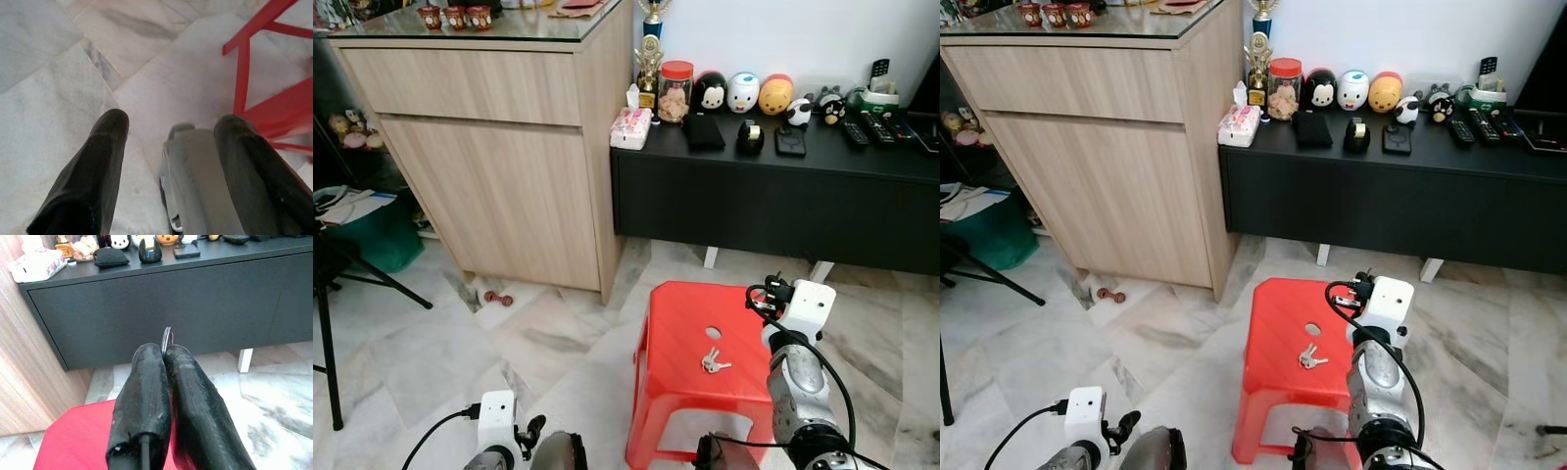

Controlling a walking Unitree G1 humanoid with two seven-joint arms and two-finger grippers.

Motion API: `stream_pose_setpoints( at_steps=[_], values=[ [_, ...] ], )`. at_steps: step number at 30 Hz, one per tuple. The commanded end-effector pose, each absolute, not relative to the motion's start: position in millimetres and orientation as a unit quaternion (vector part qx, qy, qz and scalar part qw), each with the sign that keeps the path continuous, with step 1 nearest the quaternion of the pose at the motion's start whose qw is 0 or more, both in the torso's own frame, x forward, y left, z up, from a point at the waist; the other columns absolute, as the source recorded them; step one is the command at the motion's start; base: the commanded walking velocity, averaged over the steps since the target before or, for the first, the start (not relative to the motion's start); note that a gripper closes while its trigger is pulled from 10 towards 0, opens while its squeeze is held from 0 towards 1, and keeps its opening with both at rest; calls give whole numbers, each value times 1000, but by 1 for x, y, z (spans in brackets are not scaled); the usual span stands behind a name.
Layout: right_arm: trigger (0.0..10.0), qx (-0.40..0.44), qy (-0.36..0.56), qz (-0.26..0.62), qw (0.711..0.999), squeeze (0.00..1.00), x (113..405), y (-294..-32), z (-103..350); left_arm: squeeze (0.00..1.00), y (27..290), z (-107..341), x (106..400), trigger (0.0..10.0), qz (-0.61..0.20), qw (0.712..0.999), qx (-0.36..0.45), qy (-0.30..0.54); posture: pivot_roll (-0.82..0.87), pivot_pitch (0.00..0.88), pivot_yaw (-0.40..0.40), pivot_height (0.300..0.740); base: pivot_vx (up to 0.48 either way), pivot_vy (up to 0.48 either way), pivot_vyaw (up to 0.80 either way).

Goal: Hang keys on a hook

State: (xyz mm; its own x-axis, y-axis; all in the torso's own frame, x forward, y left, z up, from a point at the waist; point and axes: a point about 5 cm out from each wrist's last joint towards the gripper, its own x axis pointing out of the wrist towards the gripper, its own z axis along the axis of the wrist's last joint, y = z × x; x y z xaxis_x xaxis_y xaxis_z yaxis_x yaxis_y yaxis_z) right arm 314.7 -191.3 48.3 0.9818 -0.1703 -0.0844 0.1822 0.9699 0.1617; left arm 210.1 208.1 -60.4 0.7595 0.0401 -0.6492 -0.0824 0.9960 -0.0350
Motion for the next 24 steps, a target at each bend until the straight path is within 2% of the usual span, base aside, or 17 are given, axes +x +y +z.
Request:
stream_pose_setpoints(
  at_steps=[1, 19, 24],
  values=[
    [10000, 89, 41, -92, 991, 0, 313, -193, 46, 0, 209, -64, 205, 10000, 29, 934, -24, 355, 6, 0, 24, 616, -262, 0, 0],
    [10000, 90, 49, -90, 991, 0, 313, -190, 45, 0, 208, -64, 205, 10000, 29, 935, -27, 353, 18, 0, 13, 616, -277, 0, 0],
    [10000, 95, 31, -84, 991, 0, 313, -188, 48, 0, 208, -64, 204, 10000, 28, 934, -19, 357, 18, 0, 14, 621, 0, 0, 0]
  ],
)
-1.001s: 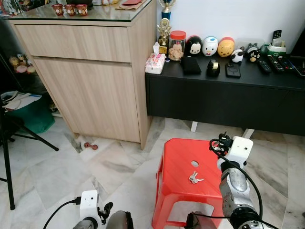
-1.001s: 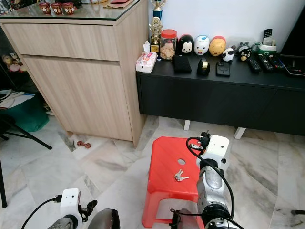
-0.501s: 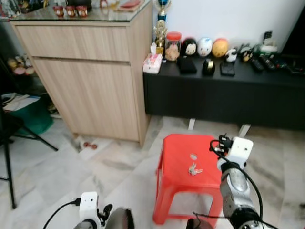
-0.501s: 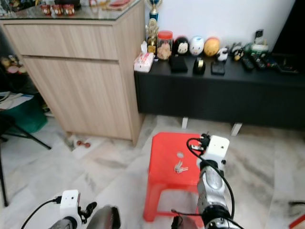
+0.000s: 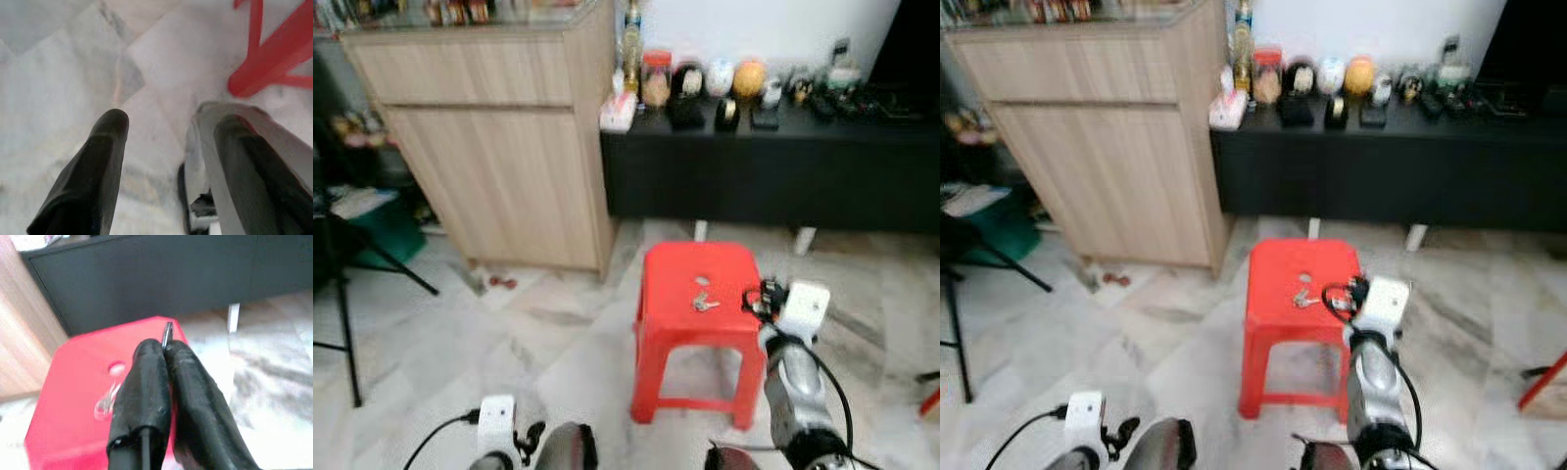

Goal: Hang keys on a hook

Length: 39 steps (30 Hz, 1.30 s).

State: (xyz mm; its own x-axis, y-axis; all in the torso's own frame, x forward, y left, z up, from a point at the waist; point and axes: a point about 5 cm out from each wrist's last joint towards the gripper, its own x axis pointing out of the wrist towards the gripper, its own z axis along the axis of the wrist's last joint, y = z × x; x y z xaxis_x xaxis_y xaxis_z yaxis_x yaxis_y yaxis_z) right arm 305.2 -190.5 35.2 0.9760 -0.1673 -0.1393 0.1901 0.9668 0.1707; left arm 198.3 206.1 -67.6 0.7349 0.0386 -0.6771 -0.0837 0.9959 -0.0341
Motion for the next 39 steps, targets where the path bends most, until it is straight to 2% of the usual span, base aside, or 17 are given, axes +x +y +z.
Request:
stream_pose_setpoints(
  at_steps=[1, 27, 39],
  values=[
    [10000, 95, 31, -84, 991, 0, 313, -188, 48, 0, 208, -64, 204, 10000, 28, 934, -19, 357, 18, 0, 14, 621, 0, 0, 0],
    [10000, 90, 30, -78, 992, 0, 315, -186, 50, 0, 206, -65, 203, 10000, 27, 933, -26, 358, 23, 0, 9, 740, 0, 0, 0],
    [10000, 103, 51, -81, 990, 0, 314, -184, 44, 0, 204, -66, 202, 10000, 24, 931, -23, 363, 20, 0, 6, 740, 0, 0, 0]
  ],
)
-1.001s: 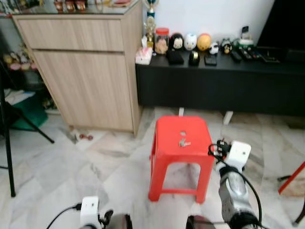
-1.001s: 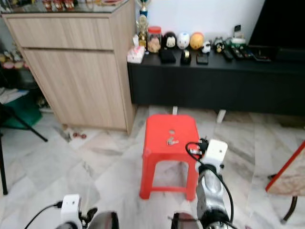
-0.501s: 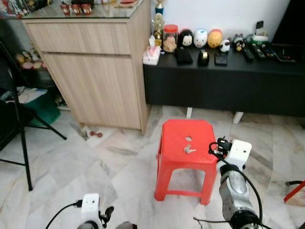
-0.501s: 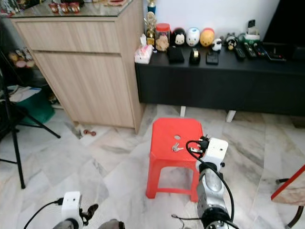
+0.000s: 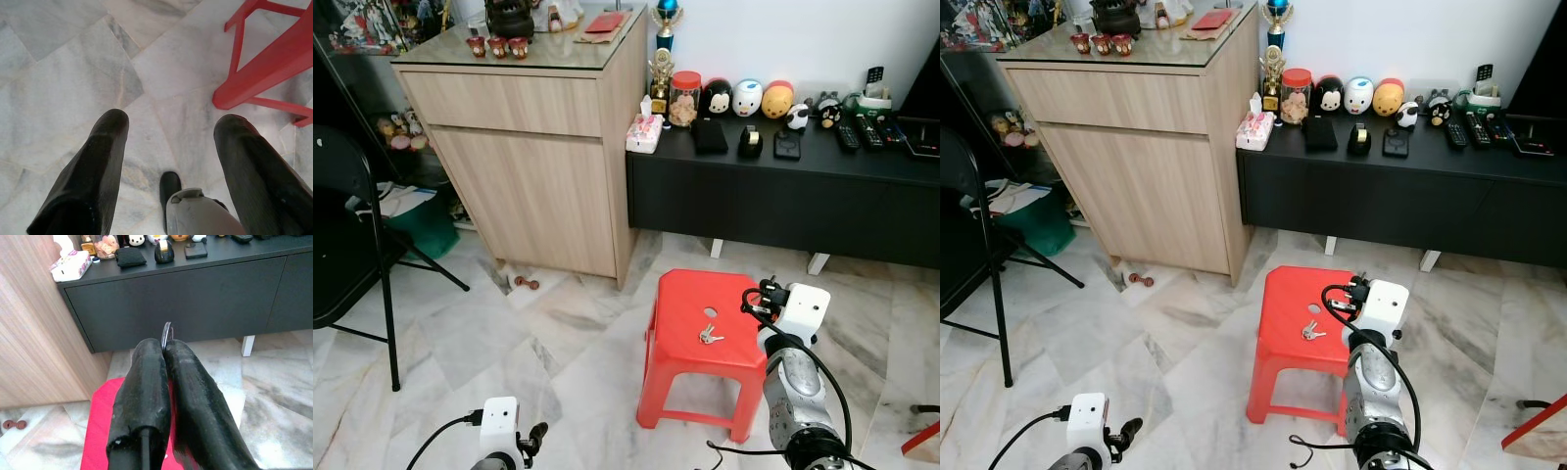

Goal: Hang keys on a hook

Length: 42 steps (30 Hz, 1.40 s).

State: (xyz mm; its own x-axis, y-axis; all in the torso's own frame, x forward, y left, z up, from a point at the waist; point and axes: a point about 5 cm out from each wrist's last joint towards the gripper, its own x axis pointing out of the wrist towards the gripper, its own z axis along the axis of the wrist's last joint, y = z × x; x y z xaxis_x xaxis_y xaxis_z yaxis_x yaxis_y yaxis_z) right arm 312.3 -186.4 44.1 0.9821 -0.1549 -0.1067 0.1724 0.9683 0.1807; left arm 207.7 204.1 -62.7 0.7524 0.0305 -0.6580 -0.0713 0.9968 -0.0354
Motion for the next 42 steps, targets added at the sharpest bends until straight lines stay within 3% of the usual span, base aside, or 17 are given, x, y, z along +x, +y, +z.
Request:
stream_pose_setpoints(
  at_steps=[1, 10, 12, 17, 29, 42],
  values=[
    [10000, 104, 54, -82, 990, 0, 313, -184, 43, 0, 204, -66, 202, 10000, 24, 931, -23, 363, 17, 0, 6, 740, 0, 0, 0],
    [10000, 79, 229, -125, 962, 0, 260, -207, -22, 0, 202, -68, 200, 10000, 22, 929, -24, 369, 15, 0, 4, 740, 0, 0, 0],
    [10000, 72, 306, -150, 937, 0, 229, -218, -47, 0, 201, -69, 198, 10000, 20, 927, -22, 373, 10, 0, 6, 740, 0, 0, 0],
    [10000, 66, 356, -164, 918, 0, 205, -222, -63, 0, 201, -70, 197, 10000, 19, 926, -21, 376, 19, 0, 5, 740, 0, 0, 0],
    [10000, 77, 408, -152, 897, 0, 179, -214, -80, 0, 200, -71, 196, 10000, 9, 926, -9, 378, 17, 0, 12, 740, 0, -180, 0],
    [10000, 73, 443, -160, 879, 0, 149, -234, -89, 0, 199, -70, 197, 10000, 4, 926, -6, 377, 14, 0, 14, 740, 0, -271, -345]
  ],
)
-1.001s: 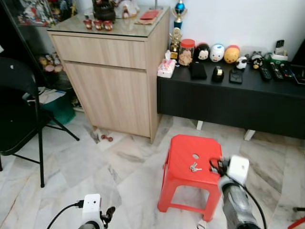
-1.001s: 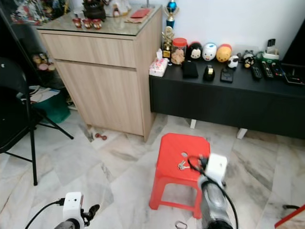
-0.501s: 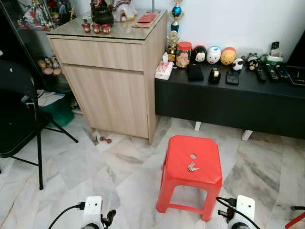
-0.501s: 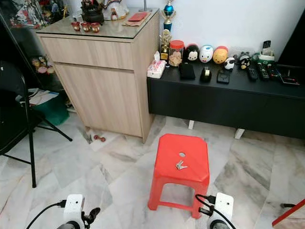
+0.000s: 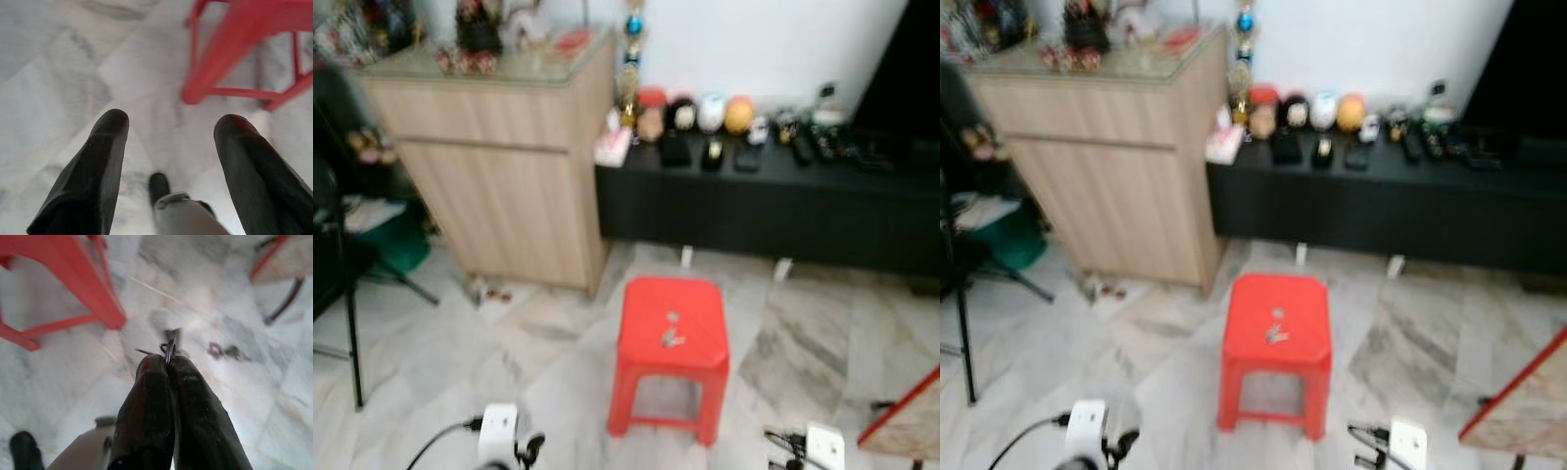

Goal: Hang keys on a hook

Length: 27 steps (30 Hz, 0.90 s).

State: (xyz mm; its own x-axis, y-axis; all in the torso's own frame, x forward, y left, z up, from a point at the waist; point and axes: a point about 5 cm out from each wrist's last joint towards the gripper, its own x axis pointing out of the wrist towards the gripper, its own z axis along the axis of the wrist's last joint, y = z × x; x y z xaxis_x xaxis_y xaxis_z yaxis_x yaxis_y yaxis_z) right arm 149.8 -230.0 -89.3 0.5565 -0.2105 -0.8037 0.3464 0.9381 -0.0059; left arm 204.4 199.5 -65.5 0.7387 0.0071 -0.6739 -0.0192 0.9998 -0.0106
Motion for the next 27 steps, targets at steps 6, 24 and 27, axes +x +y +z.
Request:
stream_pose_setpoints(
  at_steps=[6, 24, 27],
  values=[
    [10000, 77, 451, -158, 875, 0, 139, -234, -92, 0, 199, -70, 198, 10000, 4, 926, -5, 378, 13, 0, 17, 740, 0, -262, 0],
    [10000, 80, 443, -157, 879, 0, 146, -231, -90, 0, 201, -69, 199, 10000, 11, 927, -6, 375, 14, 0, 12, 740, 0, -260, 0],
    [10000, 82, 445, -157, 878, 0, 146, -230, -90, 0, 201, -69, 198, 10000, 13, 927, -7, 375, 14, 0, 12, 740, 0, -271, -169]
  ],
)
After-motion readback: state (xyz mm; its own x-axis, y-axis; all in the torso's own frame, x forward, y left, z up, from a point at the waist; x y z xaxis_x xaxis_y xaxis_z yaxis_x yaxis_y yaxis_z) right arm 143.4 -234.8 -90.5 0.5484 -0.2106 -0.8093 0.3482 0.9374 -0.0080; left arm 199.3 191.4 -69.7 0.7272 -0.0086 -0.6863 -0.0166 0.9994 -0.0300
